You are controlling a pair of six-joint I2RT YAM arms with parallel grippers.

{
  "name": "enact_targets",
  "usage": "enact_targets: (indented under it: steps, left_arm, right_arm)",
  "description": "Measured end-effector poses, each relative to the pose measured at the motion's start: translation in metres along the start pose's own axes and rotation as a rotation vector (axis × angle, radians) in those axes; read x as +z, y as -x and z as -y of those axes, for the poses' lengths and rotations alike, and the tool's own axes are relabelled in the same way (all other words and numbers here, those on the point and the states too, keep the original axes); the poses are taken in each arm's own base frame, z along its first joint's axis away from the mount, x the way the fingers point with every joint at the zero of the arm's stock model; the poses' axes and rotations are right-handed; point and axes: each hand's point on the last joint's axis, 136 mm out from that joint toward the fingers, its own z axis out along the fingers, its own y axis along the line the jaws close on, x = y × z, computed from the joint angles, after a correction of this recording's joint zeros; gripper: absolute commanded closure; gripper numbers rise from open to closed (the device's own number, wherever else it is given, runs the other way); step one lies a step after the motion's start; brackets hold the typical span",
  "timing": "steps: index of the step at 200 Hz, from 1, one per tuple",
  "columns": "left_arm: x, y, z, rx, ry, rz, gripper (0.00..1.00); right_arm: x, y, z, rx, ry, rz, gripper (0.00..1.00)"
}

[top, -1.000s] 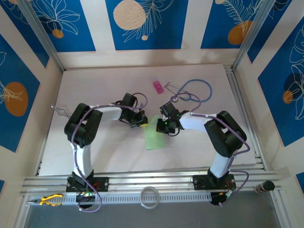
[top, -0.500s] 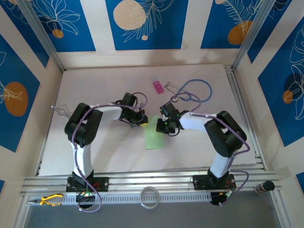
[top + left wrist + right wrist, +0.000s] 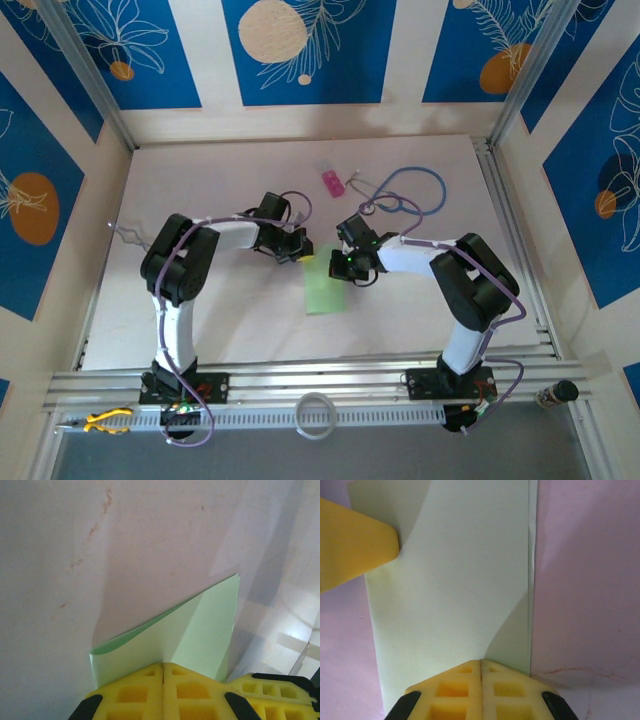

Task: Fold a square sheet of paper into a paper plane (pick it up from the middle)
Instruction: First fold the square sheet of paper in half at the center of the table.

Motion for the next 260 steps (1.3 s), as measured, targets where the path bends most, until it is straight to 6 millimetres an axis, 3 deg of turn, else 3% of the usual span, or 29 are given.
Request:
enact_targets:
  steps: [57, 115, 218, 260]
  left_arm:
    - [-0.003, 0.004, -0.002, -0.010, 0.001, 0.009, 0.96]
    - [-0.016, 0.033, -0.017, -0.053, 0.025, 0.079, 0.96]
    - [-0.021, 0.041, -0.022, -0.073, 0.083, 0.106, 0.95]
    - [-0.039, 0.042, -0.008, -0.066, 0.069, 0.142, 0.93]
  right_arm:
    - [0.000, 0.000, 0.000, -0.001, -0.002, 0.002, 1.00]
    - [0.000, 0.000, 0.000, -0.001, -0.002, 0.002, 1.00]
    - [0.000, 0.000, 0.000, -0.001, -0.002, 0.002, 1.00]
    - [0.000, 0.000, 0.000, -0.003, -0.002, 0.002, 1.00]
